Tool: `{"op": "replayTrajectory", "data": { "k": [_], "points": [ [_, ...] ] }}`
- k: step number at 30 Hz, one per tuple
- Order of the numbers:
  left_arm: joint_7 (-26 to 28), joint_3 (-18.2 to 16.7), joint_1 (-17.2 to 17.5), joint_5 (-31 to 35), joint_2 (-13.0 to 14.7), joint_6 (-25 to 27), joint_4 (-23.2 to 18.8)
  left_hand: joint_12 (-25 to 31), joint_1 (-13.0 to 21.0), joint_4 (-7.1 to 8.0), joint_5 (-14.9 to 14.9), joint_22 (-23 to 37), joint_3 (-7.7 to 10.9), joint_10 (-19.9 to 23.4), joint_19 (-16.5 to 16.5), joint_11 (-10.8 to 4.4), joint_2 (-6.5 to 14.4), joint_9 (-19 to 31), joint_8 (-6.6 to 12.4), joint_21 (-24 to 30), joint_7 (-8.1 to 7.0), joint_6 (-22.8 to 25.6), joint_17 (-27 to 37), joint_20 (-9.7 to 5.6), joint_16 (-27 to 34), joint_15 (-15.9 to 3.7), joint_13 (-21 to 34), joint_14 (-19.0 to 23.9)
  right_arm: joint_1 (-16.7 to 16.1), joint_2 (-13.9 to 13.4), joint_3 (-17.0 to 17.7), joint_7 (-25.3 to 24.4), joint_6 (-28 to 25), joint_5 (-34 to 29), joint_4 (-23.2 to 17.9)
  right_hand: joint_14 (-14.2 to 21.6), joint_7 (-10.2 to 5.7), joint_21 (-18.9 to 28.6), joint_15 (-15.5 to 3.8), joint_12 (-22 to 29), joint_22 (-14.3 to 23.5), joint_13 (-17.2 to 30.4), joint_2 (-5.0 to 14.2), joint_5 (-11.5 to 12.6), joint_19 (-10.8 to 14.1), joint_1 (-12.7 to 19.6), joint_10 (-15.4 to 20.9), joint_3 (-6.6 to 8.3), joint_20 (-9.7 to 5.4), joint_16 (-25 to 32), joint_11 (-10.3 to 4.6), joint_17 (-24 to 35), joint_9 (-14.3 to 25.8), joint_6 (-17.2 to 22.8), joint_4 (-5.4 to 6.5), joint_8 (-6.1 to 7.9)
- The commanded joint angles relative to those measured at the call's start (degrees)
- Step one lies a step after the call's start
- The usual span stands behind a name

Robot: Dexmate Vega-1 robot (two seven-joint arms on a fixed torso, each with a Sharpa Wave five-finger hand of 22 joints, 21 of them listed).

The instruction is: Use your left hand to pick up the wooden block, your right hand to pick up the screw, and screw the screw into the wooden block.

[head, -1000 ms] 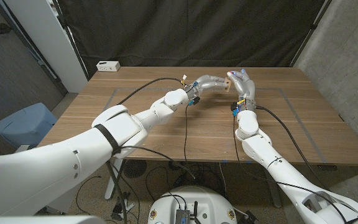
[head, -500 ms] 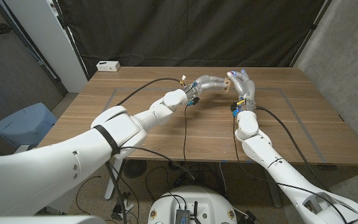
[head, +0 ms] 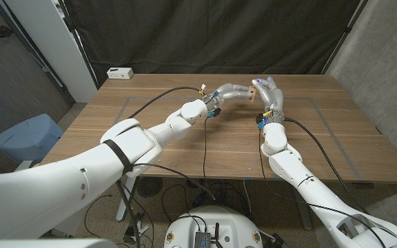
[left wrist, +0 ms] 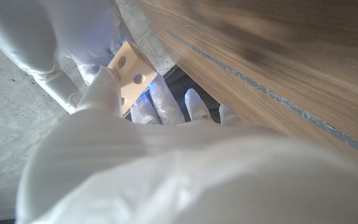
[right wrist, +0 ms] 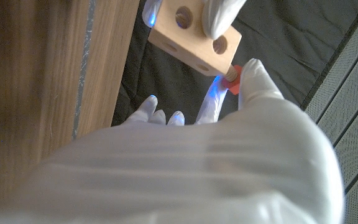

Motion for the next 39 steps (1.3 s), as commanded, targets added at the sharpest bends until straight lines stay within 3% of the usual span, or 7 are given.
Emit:
{"op": "replayTrajectory", "data": {
  "k": [1, 39],
  "points": [
    [0.1, -0.3, 0.2, 0.0, -0.1, 0.4, 0.1, 0.2, 0.3, 0.07, 0.4, 0.2, 0.25, -0.2, 0.1, 0.09, 0.6, 0.3, 0.6, 0.5, 0.01, 0.5, 0.1, 0.08, 0.2, -2.99, -0.1, -0.1, -0.3, -0.2, 0.1, -0.2, -0.4, -0.4, -0.9, 0.0, -0.19, 0.1, -0.26, 0.0, 0.3, 0.3, 0.51, 0.1, -0.2, 0.1, 0.1, -0.33, -0.19, -0.1, -0.11, 0.2, 0.1, 0.0, 0.05, 0.3],
    [-0.1, -0.1, -0.1, -0.2, -0.3, 0.9, 0.3, 0.3, 0.5, 0.0, 0.5, 0.2, 0.29, -0.2, 0.2, 0.16, 0.8, 0.3, 0.59, 0.5, 0.01, 0.4, 0.1, 0.15, 0.2, -2.96, -0.1, 0.0, -0.2, 0.0, -0.1, 0.2, -0.4, -0.2, -0.3, 0.0, -0.07, 0.1, -0.32, 0.0, 0.3, 0.3, 0.8, 0.1, -0.3, 0.3, 0.0, -0.57, -0.17, -0.1, -0.38, 0.3, -0.3, 0.1, 0.02, 0.66]
  ]
}}
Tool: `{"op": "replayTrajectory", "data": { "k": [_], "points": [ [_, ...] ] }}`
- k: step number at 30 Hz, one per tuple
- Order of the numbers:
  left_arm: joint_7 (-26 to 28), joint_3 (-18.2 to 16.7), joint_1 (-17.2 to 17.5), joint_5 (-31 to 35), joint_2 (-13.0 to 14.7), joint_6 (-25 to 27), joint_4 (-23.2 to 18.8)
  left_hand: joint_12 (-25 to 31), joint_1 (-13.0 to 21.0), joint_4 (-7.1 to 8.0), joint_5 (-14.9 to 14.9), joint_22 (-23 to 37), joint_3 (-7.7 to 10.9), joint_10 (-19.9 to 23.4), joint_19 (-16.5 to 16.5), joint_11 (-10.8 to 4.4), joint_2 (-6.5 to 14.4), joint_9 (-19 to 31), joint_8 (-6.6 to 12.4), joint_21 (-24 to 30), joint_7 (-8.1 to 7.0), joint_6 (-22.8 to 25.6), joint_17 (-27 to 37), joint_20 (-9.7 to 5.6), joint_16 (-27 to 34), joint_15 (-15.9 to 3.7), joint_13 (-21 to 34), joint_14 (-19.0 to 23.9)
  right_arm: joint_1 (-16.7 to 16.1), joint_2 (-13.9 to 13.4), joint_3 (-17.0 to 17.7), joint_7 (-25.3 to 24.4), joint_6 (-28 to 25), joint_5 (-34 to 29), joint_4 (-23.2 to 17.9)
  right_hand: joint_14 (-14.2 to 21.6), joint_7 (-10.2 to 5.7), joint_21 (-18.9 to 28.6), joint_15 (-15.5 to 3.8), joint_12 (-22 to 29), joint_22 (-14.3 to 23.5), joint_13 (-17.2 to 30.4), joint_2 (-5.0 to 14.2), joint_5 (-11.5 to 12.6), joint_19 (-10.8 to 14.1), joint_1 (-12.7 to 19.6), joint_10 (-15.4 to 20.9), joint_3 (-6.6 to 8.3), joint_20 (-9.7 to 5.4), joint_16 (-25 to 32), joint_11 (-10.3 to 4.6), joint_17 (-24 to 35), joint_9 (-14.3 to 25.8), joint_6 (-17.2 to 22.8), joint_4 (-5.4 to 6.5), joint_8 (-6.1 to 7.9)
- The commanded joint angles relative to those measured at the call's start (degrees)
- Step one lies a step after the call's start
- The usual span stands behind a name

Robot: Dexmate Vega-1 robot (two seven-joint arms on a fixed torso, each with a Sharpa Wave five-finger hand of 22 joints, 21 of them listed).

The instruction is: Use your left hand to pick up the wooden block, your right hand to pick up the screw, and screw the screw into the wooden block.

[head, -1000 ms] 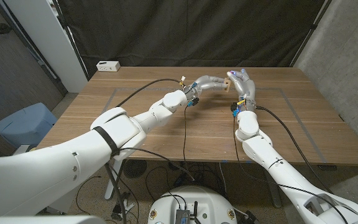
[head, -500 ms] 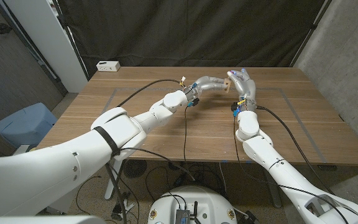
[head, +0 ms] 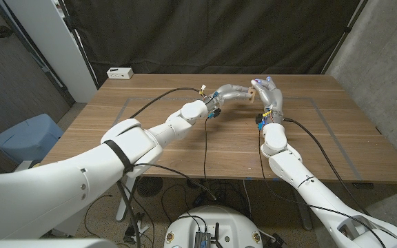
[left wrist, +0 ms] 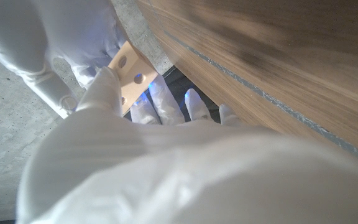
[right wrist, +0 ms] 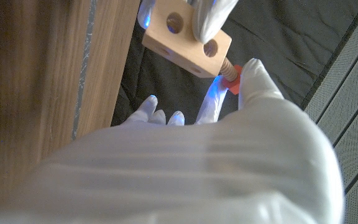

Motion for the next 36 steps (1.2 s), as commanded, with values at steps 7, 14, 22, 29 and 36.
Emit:
{"op": "replayTrajectory", "data": {
  "k": [7, 14, 22, 29, 36],
  "points": [
    [-0.2, 0.1, -0.1, -0.1, 0.0, 0.0, 0.1, 0.3, 0.1, 0.06, 0.4, 0.2, 0.35, 0.0, 0.2, -0.13, 0.7, 0.3, 0.59, 0.5, 0.01, 0.4, 0.1, 0.19, 0.2, -2.98, 0.2, 0.0, 0.0, 0.0, 0.0, 0.0, 0.3, 0.1, 0.4, 0.0, -0.03, 0.2, -0.3, 0.0, 0.3, 0.3, 0.84, 0.1, 0.0, 0.3, 0.1, -0.27, 0.19, -0.1, -0.19, 0.2, 0.1, 0.2, -0.12, 0.59],
    [-0.1, 0.0, 0.1, -0.1, 0.2, -0.6, -0.1, 0.3, 0.0, 0.08, 0.4, 0.2, 0.34, 0.0, 0.2, -0.15, 0.7, 0.3, 0.61, 0.5, 0.02, 0.4, 0.1, 0.21, 0.2, -2.99, 0.2, 0.0, -0.2, 0.0, 0.0, 0.1, 0.7, 0.2, 0.5, 0.0, -0.13, 0.2, -0.31, 0.0, 0.3, 0.3, 0.86, 0.1, 0.0, 0.3, 0.1, -0.31, 0.19, -0.1, -0.26, 0.2, 0.1, 0.1, -0.13, 0.67],
    [-0.3, -0.3, 0.4, -0.1, 0.4, -1.0, -0.3, 0.3, 0.0, 0.08, 0.4, 0.2, 0.34, 0.1, 0.2, -0.16, 0.8, 0.3, 0.62, 0.5, 0.02, 0.5, 0.1, 0.15, 0.2, -2.97, 0.2, 0.0, -0.2, 0.0, 0.0, 0.3, 0.8, 0.2, 0.6, 0.0, -0.16, 0.2, -0.31, 0.0, 0.3, 0.3, 0.92, 0.1, 0.0, 0.3, 0.1, -0.35, 0.15, -0.1, -0.23, 0.2, 0.1, 0.1, -0.12, 0.75],
    [-0.3, -0.4, 0.4, 0.0, 0.5, -1.3, -0.4, 0.3, 0.0, 0.09, 0.4, 0.2, 0.33, 0.1, 0.2, -0.17, 0.8, 0.3, 0.61, 0.5, 0.02, 0.4, 0.1, 0.2, 0.2, -2.96, 0.2, 0.0, -0.2, 0.2, -0.1, 0.5, 1.1, 0.3, 1.1, 0.0, -0.2, 0.2, -0.3, 0.0, 0.3, 0.3, 0.95, 0.1, 0.0, 0.3, 0.2, -0.41, 0.15, -0.1, -0.4, 0.2, 0.0, 0.1, -0.11, 0.8],
    [-0.5, -0.5, 0.6, 0.0, 0.6, -1.4, -0.5, 0.3, 0.0, 0.1, 0.4, 0.2, 0.32, 0.0, 0.3, -0.17, 0.8, 0.3, 0.61, 0.6, 0.02, 0.4, 0.1, 0.17, 0.2, -3.01, 0.2, 0.0, -0.1, 0.3, -0.2, 0.5, 1.5, 0.2, 1.3, 0.0, -0.26, 0.2, -0.3, 0.0, 0.3, 0.3, 1.0, 0.1, 0.0, 0.3, 0.1, -0.45, 0.15, -0.1, -0.44, 0.2, 0.1, 0.1, -0.1, 0.9]
  ]
}}
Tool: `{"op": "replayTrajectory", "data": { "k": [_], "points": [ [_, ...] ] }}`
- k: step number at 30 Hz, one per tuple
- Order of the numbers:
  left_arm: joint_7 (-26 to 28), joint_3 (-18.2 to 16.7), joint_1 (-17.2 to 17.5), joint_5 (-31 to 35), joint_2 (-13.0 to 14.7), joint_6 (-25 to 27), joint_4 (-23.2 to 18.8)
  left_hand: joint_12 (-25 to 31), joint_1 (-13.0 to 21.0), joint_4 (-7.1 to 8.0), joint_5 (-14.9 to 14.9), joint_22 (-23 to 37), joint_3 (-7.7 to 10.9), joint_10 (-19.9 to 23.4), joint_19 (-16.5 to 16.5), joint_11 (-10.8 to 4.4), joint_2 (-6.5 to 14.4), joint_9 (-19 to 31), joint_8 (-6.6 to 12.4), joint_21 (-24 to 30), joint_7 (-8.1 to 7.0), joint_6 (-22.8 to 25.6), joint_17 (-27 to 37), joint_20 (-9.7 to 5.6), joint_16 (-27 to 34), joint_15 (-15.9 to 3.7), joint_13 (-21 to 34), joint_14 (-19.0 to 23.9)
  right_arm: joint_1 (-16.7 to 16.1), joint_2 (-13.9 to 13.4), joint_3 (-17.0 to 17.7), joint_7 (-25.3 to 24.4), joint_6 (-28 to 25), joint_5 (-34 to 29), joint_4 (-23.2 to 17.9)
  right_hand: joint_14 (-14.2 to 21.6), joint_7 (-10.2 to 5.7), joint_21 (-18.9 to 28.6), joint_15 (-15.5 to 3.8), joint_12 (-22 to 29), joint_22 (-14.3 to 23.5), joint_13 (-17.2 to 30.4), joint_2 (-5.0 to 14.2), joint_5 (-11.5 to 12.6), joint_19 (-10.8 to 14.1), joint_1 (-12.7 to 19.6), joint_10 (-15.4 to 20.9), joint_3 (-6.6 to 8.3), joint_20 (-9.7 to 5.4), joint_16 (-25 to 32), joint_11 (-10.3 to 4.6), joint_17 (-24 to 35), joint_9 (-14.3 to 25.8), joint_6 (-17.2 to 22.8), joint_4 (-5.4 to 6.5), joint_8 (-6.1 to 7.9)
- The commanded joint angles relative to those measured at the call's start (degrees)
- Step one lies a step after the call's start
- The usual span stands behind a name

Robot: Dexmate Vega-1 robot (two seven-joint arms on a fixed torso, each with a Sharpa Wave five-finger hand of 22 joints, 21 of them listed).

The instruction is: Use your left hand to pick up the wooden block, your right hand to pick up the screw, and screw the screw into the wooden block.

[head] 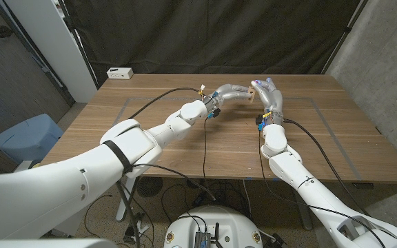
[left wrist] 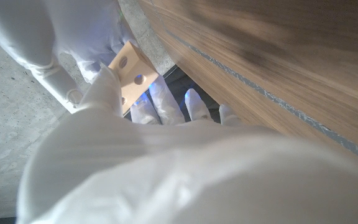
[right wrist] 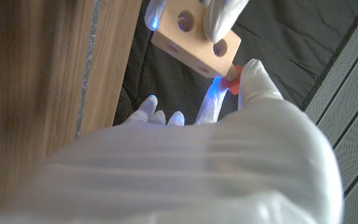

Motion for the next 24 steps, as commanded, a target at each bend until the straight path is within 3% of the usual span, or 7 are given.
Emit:
{"op": "replayTrajectory", "data": {
  "k": [1, 24],
  "points": [
    [-0.2, -0.3, 0.3, 0.0, 0.2, -0.4, -0.3, 0.3, 0.2, 0.13, 0.5, 0.2, 0.35, 0.0, 0.2, -0.16, 0.6, 0.3, 0.61, 0.5, 0.04, 0.7, 0.1, 0.18, 0.2, -3.02, 0.1, 0.0, 0.0, 0.2, -0.1, 0.2, 0.5, 0.0, 0.5, 0.2, -0.34, 0.2, -0.11, 0.0, 0.3, 0.3, 0.47, 0.3, -0.1, 0.2, 0.2, -0.21, 0.18, -0.1, -0.45, 0.3, 0.2, 0.2, 0.14, 0.29],
    [-0.7, -0.5, 0.0, -0.3, 0.1, 0.4, 0.1, 0.3, 0.3, 0.1, 0.5, 0.2, 0.37, 0.0, 0.3, -0.17, 0.6, 0.3, 0.61, 0.5, 0.04, 0.6, 0.1, 0.23, 0.2, -2.95, 0.1, -0.1, -0.7, -0.4, -0.2, 0.3, 0.2, -0.3, -0.5, 0.2, -0.34, 0.2, -0.11, 0.0, 0.3, 0.3, 0.65, 0.3, 0.0, 0.2, 0.1, -0.32, 0.19, -0.1, -0.69, 0.2, -0.1, 0.2, 0.14, 0.43]
  ]
}}
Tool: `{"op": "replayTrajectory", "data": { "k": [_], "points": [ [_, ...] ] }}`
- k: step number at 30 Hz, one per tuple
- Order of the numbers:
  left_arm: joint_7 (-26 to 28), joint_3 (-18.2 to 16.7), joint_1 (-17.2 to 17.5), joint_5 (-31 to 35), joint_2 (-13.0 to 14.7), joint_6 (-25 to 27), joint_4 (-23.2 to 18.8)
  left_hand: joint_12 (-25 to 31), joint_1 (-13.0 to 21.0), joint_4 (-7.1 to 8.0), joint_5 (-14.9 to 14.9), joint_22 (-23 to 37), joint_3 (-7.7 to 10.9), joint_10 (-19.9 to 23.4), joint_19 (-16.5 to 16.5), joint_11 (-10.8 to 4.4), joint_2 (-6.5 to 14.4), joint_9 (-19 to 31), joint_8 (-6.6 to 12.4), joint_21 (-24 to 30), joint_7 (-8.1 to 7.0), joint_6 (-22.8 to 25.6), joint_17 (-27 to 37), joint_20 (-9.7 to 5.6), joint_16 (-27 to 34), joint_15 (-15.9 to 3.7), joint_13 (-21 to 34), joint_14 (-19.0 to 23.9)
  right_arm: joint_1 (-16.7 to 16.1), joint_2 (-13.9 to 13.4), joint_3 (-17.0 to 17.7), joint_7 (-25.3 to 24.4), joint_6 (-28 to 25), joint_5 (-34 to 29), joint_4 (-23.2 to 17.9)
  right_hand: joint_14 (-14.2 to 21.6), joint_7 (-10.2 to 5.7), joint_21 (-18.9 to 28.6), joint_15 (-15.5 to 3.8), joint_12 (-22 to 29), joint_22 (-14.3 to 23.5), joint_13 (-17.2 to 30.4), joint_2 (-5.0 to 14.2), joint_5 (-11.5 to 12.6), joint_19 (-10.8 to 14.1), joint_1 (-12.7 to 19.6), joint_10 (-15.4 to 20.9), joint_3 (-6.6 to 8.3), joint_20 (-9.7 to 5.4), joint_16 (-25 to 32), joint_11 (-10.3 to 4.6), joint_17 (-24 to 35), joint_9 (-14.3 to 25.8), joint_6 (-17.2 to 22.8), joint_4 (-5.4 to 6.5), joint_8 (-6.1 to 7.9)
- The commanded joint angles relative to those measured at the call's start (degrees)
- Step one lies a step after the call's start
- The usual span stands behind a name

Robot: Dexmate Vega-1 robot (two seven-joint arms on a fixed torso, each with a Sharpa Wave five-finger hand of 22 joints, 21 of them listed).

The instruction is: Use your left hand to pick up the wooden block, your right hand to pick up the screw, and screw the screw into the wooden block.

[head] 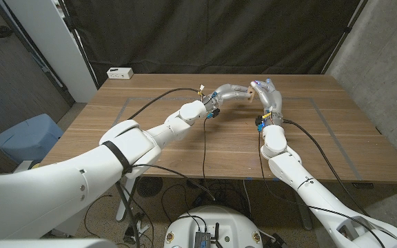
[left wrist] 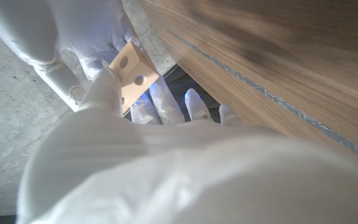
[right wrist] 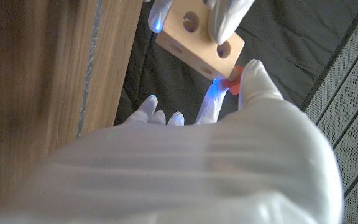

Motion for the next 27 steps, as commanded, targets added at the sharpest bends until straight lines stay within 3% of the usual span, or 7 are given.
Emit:
{"op": "replayTrajectory", "data": {
  "k": [1, 27],
  "points": [
    [-0.3, -0.1, -0.2, -0.2, -0.1, 0.7, 0.3, 0.3, 0.3, 0.07, 0.3, 0.2, 0.34, 0.0, 0.2, -0.17, 0.6, 0.3, 0.6, 0.5, -0.01, 0.6, 0.1, 0.24, 0.2, -2.95, 0.1, 0.0, -0.6, -0.5, -0.1, 0.0, -0.4, -0.4, -0.9, 0.2, -0.34, 0.2, -0.09, 0.0, 0.3, 0.3, 0.66, 0.3, -0.1, 0.2, 0.1, 0.0, 0.21, -0.1, 0.0, 0.2, 0.3, 0.3, -0.03, 0.5],
    [-0.6, -0.7, 0.6, -0.4, 0.4, -0.7, -0.4, 0.3, 0.4, 0.04, 0.4, 0.2, 0.4, -0.1, 0.4, 0.06, 0.8, 0.3, 0.52, 0.6, -0.02, 0.3, 0.1, 0.31, 0.2, -2.87, 0.2, 0.1, -0.9, -1.3, -0.7, 0.8, -2.4, -0.7, -2.3, -0.6, -0.57, 0.0, 0.27, -0.3, 0.3, 0.3, 0.56, 0.3, -0.6, 0.2, -0.7, -0.23, 0.33, -0.4, -0.12, 0.2, 0.0, -0.9, -0.09, 0.23]
  ]
}}
